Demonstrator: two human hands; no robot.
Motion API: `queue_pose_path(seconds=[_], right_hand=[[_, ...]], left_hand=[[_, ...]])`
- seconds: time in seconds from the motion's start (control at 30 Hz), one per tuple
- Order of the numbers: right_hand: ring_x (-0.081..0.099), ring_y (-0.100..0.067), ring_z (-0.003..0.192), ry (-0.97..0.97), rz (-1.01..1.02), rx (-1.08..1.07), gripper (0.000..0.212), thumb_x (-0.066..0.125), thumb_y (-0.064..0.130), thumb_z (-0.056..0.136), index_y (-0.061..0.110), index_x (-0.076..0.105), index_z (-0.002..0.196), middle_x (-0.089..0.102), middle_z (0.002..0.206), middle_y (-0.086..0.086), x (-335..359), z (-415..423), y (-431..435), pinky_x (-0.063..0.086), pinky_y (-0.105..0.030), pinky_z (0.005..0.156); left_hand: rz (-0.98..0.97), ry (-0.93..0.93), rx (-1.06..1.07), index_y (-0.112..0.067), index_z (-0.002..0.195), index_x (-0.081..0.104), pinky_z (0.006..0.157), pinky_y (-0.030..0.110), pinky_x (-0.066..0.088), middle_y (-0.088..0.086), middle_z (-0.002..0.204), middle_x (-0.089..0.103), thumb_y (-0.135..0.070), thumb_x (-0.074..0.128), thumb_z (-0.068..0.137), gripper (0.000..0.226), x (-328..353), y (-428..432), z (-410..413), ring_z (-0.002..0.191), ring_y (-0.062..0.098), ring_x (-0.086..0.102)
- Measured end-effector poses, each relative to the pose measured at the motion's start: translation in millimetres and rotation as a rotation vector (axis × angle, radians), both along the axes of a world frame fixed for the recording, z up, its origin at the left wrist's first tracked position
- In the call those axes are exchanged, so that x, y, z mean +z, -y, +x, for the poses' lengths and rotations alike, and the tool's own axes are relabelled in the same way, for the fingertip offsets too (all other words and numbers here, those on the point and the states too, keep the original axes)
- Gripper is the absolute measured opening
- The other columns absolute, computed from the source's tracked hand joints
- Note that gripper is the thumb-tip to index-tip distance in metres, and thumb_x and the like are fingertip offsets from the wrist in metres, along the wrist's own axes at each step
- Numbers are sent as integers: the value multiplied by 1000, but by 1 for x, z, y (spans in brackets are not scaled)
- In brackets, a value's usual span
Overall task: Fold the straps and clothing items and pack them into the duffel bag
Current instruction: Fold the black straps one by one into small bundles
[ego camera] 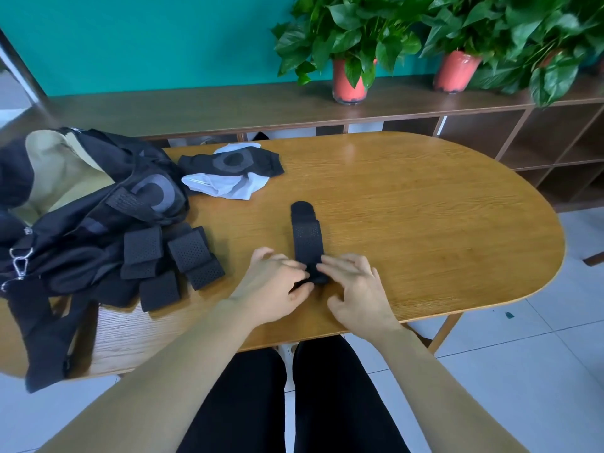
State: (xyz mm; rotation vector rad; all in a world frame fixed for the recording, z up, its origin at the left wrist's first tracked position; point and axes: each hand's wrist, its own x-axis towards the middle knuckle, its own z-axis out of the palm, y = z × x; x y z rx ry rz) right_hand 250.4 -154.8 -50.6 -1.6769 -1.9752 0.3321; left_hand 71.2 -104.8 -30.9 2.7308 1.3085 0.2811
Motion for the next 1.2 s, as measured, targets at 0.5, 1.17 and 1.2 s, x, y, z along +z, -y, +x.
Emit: queue_pose_path(seconds=[0.5, 1.17, 1.2], right_hand=[[54, -17, 75, -305, -39, -466, 14, 61, 24, 89, 14, 70, 89, 64, 86, 0, -1, -33, -19, 40, -26, 62], [58, -18, 94, -70, -46, -505, 30, 52, 33, 95, 26, 63, 122, 56, 114, 1, -6, -36, -27, 36, -24, 62], [58, -18, 94, -63, -38, -501, 29, 53, 32, 95, 25, 65, 120, 57, 113, 1, -6, -37, -27, 35, -23, 62]], left_hand=[[-232, 493, 459, -12, 57, 44, 55, 39, 46, 3, 59, 60, -18, 61, 89, 37, -7, 2, 18, 56, 23, 56], [-156, 353, 460, -18, 139, 48, 88, 31, 50, 5, 123, 54, -23, 58, 94, 47, -13, -6, 27, 102, 21, 60], [-153, 352, 442, -17, 138, 51, 87, 31, 50, 5, 123, 52, -23, 58, 94, 44, -14, -6, 26, 100, 21, 61]])
